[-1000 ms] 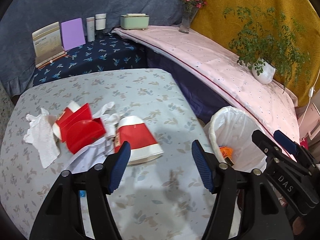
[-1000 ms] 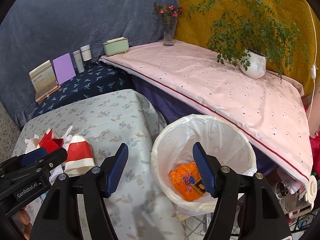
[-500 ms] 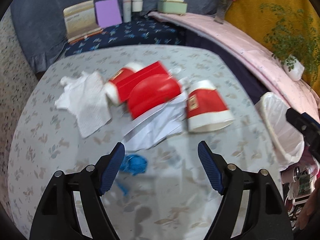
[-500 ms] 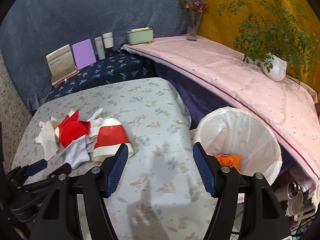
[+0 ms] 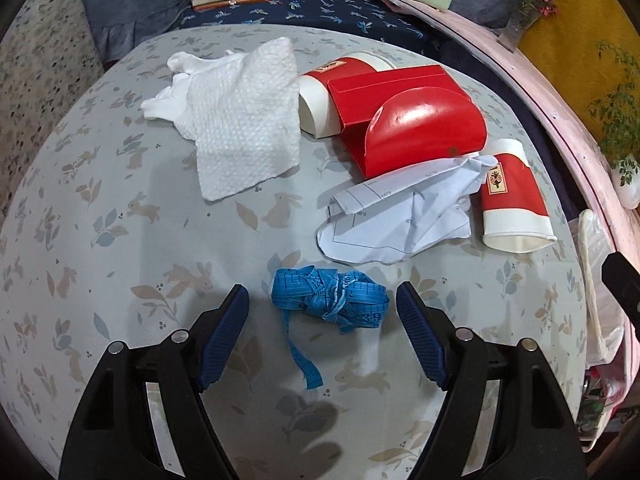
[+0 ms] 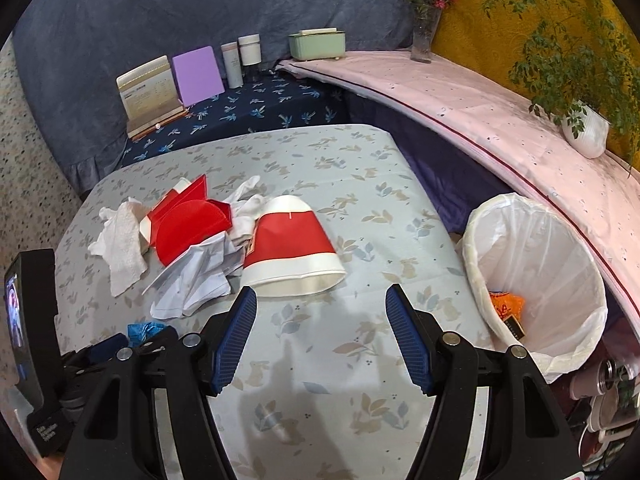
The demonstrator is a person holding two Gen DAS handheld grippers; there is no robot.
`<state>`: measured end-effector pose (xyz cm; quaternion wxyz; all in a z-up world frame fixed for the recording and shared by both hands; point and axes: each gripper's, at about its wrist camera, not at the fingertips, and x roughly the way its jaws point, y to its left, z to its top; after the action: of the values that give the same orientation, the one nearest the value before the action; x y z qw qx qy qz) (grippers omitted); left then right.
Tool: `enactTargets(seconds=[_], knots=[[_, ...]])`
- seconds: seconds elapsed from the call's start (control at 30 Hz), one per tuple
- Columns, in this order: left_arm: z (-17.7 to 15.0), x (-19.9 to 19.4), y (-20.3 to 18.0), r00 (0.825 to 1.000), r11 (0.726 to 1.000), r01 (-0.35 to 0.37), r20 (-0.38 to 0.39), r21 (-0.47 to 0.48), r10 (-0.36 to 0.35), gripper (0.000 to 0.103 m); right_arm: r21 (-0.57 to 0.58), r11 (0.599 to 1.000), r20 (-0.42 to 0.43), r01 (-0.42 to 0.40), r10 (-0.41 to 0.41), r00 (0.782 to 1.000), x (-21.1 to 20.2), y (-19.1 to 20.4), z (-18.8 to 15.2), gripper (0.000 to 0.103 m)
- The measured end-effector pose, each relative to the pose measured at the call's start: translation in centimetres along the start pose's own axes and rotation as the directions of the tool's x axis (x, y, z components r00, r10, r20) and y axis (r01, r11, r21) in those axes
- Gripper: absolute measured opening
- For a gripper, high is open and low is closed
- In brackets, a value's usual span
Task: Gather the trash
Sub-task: 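Move the left gripper back to the table and grasp the blue tape measure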
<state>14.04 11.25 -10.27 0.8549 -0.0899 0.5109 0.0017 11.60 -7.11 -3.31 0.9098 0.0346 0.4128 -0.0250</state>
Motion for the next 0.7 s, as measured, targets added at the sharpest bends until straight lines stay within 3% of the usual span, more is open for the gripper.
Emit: enactTargets(seconds=[0.33, 0.47, 0.57, 0.63, 0.7], knots=[[0.0, -0.4, 0.6, 1.0, 0.986, -0.02, -0.015, -0.165, 0.017, 0.071, 0.002, 1.0, -0.013, -0.002, 0.002, 1.0, 0.8, 0.1, 0.2, 0.064], [0.0, -0.2, -0.8, 0.998, 0.986, -0.058, -0.029, -0.157, 0.054, 0.052, 0.007, 1.0, -0.021, -0.003, 0.003, 1.0, 1.2, -0.1, 0.1, 0.064], [0.1, -0.1, -1.3, 0.998, 0.987, -0.054, -0.028, -0.148, 0.051, 0.044, 0.011, 1.0, -0.031, -0.008, 0.009, 0.999, 1.5, -0.3, -0.1, 0.064], [0.1, -0.1, -1.4, 0.999, 0.989, -0.043, -0.027, -0.138, 0.039, 0.032, 0.014, 1.0, -0.037, -0.015, 0.016, 0.999, 1.8, -0.4, -0.4, 0.064], [0.1, -0.2, -1.2, 0.999, 0.991, -0.027, -0.028, -0.13, 0.024, 0.031, 0.018, 1.0, -0.047, -0.023, 0.024, 0.999, 2.1, -0.5, -0.6, 0.064]])
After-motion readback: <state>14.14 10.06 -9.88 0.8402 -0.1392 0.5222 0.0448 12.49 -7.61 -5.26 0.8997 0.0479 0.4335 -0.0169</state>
